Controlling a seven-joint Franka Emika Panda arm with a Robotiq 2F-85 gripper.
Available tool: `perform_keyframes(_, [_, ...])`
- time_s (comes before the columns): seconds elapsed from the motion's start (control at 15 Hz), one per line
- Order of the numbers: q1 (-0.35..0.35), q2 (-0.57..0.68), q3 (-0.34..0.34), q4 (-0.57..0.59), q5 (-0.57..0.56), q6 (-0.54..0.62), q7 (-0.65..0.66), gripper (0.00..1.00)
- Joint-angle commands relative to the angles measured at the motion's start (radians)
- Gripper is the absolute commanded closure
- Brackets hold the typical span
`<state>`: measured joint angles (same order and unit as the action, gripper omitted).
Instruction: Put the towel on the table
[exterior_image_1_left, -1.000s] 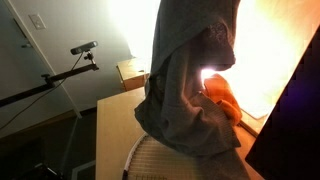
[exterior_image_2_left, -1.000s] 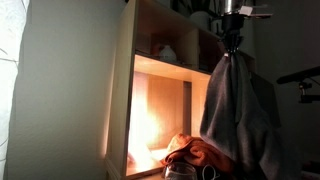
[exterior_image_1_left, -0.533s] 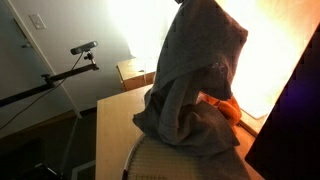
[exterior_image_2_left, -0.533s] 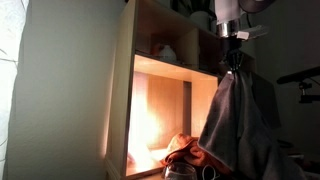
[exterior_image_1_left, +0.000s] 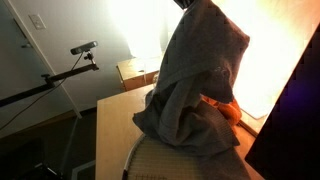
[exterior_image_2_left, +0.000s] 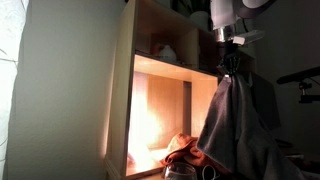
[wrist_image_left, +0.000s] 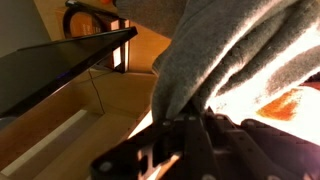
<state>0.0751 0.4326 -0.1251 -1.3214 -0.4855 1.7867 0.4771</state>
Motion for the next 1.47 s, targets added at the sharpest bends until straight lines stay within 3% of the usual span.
perform_keyframes(0.0, [0.003, 0.001, -0.004, 0.005, 0.003, -0.004, -0.003, 0.93])
perform_keyframes(0.33, [0.009, 0.003, -0.008, 0.002, -0.011, 0.0, 0.009, 0.95])
perform_keyframes(0.4, [0.015, 0.004, -0.01, 0.004, -0.026, -0.013, 0.003, 0.68])
perform_keyframes(0.53, [0.015, 0.005, -0.008, 0.0, -0.03, -0.003, -0.002, 0.6])
perform_keyframes(1.07, [0.012, 0.002, -0.007, -0.003, -0.028, 0.004, -0.004, 0.01])
perform_keyframes(1.4, [0.005, -0.005, -0.01, -0.008, -0.018, 0.008, 0.009, 0.0])
